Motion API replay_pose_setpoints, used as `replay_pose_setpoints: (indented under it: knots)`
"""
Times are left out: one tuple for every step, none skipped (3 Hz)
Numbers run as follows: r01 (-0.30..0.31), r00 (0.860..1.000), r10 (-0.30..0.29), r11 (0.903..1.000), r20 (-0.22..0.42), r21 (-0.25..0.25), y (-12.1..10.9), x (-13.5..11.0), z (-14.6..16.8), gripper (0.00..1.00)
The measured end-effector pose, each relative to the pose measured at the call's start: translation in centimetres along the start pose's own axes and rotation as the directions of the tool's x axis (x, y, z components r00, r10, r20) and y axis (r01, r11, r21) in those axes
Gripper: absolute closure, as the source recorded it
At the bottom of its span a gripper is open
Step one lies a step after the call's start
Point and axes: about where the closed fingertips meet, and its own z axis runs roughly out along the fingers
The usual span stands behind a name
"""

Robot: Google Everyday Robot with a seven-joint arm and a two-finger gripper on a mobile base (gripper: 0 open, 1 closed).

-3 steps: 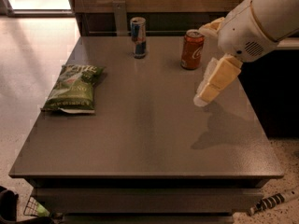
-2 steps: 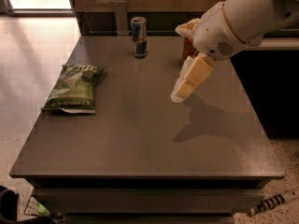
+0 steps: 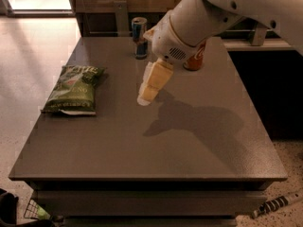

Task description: Pick green jalapeno chip bag

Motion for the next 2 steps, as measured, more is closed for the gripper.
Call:
replay_pose_setpoints:
  knots:
    - [0.000,1.000,0.000,1.0000,0.000,0.000,0.0,0.0,0.0,0.00]
    - [0.024,0.999,-0.025,0.9988,-0.020,-0.043,-2.9,-3.0,4.1,0.00]
